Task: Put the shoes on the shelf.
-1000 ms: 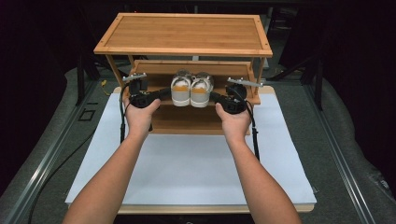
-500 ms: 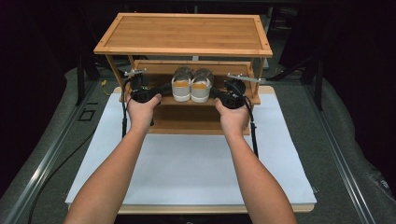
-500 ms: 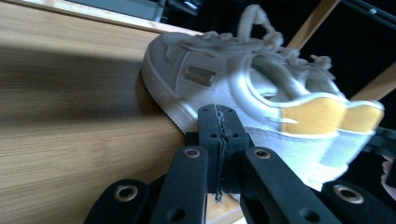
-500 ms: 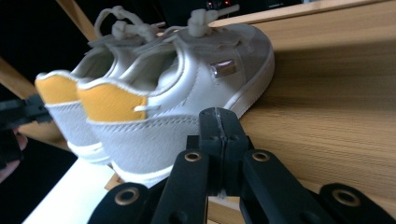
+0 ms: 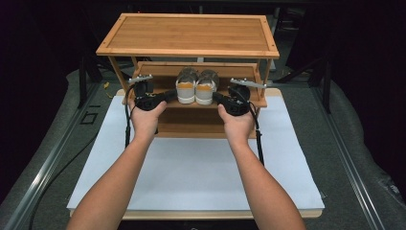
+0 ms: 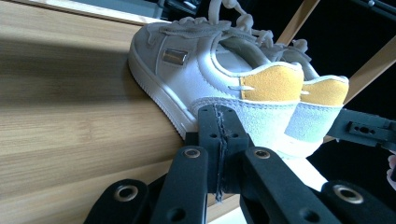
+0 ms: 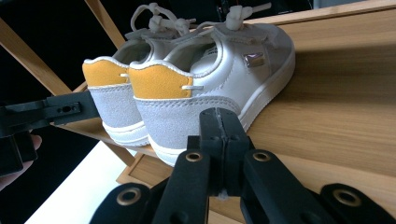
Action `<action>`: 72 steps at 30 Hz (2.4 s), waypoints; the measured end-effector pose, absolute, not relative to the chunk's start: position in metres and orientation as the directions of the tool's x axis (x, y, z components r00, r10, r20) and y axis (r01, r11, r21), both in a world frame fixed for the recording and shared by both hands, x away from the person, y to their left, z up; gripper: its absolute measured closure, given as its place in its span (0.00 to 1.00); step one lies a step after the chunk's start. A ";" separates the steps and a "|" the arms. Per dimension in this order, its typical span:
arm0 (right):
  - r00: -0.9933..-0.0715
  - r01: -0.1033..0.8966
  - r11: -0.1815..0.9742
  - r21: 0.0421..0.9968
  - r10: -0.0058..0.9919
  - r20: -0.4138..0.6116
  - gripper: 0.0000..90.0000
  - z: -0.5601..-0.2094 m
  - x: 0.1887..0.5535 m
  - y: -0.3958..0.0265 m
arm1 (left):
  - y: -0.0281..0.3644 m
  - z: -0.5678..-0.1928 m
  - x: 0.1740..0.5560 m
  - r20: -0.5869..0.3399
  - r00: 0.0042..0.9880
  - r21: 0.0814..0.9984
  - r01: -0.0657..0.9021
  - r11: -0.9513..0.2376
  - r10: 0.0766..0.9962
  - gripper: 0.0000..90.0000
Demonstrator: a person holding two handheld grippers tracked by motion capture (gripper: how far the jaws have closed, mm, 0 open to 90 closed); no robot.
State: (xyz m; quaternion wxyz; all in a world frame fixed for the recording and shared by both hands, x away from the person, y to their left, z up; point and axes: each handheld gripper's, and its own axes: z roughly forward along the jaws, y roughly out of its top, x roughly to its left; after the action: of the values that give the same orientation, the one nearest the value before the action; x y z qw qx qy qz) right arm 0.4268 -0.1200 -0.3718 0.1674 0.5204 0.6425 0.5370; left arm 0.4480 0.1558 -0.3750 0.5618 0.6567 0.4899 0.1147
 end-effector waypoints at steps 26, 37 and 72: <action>-0.349 0.502 -0.158 0.850 0.863 0.366 1.00 -0.376 0.452 -0.119 | 0.147 -0.380 0.470 -0.387 0.471 0.855 0.506 0.116 0.793 1.00; -0.350 0.495 -0.150 0.856 0.867 0.354 1.00 -0.372 0.444 -0.118 | 0.149 -0.379 0.461 -0.412 0.481 0.848 0.512 0.133 0.774 0.99; -0.453 0.462 -0.086 0.883 0.832 0.318 0.98 -0.370 0.393 -0.132 | 0.174 -0.377 0.406 -0.396 0.575 0.859 0.508 0.067 0.716 0.97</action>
State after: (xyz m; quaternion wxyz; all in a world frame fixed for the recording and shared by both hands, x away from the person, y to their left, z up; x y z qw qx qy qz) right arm 0.3930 -0.1319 -0.3698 0.1696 0.4945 0.6544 0.5464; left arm 0.4057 0.1743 -0.3774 0.5738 0.6770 0.4519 0.0909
